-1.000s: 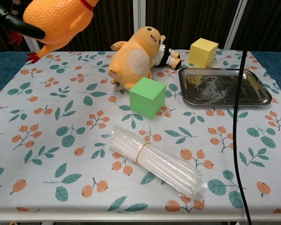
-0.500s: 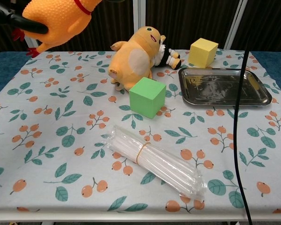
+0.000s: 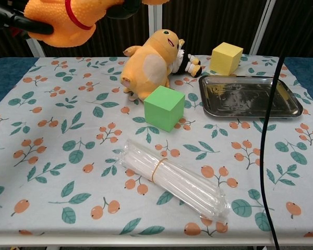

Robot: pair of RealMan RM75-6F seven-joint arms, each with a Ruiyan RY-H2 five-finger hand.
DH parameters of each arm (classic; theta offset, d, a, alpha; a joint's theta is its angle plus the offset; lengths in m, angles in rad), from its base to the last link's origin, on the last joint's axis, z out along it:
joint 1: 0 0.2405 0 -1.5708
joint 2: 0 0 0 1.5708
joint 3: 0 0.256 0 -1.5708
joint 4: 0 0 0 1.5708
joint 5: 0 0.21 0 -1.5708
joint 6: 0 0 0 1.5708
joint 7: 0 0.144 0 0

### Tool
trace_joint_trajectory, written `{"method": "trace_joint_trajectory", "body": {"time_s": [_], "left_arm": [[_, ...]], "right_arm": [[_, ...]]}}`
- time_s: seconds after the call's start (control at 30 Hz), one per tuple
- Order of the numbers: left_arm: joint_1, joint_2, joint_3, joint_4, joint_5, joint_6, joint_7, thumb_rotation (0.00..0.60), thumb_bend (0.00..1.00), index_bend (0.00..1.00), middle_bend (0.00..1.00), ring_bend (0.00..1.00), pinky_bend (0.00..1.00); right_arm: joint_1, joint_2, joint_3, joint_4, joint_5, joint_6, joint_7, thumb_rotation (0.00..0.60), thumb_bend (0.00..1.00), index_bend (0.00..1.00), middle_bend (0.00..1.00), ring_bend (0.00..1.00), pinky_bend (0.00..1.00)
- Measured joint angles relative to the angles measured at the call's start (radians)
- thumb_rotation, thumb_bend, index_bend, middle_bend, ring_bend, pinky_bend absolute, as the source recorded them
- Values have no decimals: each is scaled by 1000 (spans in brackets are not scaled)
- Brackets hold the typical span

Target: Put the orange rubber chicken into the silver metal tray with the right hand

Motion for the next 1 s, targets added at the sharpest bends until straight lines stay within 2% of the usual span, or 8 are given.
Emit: {"method": "trace_joint_trajectory", "body": {"time_s": [0.13, 0.2, 0.23, 0.3, 0.4, 0.47, 0.63, 1.0], "left_arm": [[12, -2, 0, -5, 22, 4, -6, 600, 565, 567, 715, 656, 746], [19, -1, 0, -6, 44, 5, -18, 600, 495, 433, 587, 546, 652], [22, 0, 1, -7, 55, 5, -25, 600, 471, 398, 547, 507, 614], [29, 3, 2, -9, 81, 6, -47, 600, 397, 306, 405, 358, 486], [39, 9, 5, -11, 121, 10, -75, 600, 323, 232, 234, 184, 359], [47, 12, 7, -11, 143, 18, -90, 600, 300, 216, 177, 134, 311], [62, 12, 9, -7, 169, 45, -106, 600, 294, 204, 111, 91, 232], [47, 29, 20, -26, 256, 39, -137, 600, 289, 202, 106, 86, 212]], "right_arm": [[-7, 6, 1, 17, 9, 10, 10, 600, 292, 973, 812, 786, 1000], [-11, 12, 3, 29, 14, 10, 23, 600, 291, 973, 812, 786, 1000], [-12, 14, 4, 35, 16, 9, 29, 600, 291, 973, 812, 787, 1000], [-13, 17, 6, 49, 20, 7, 40, 600, 291, 973, 812, 786, 1000], [-12, 18, 11, 65, 27, 3, 55, 600, 291, 973, 812, 786, 1000], [-11, 16, 14, 73, 31, 1, 65, 600, 291, 973, 813, 786, 1000], [-8, 10, 13, 84, 31, -8, 78, 600, 291, 973, 813, 786, 1000], [2, 3, 14, 83, 32, -7, 75, 600, 291, 973, 813, 786, 1000]]}}
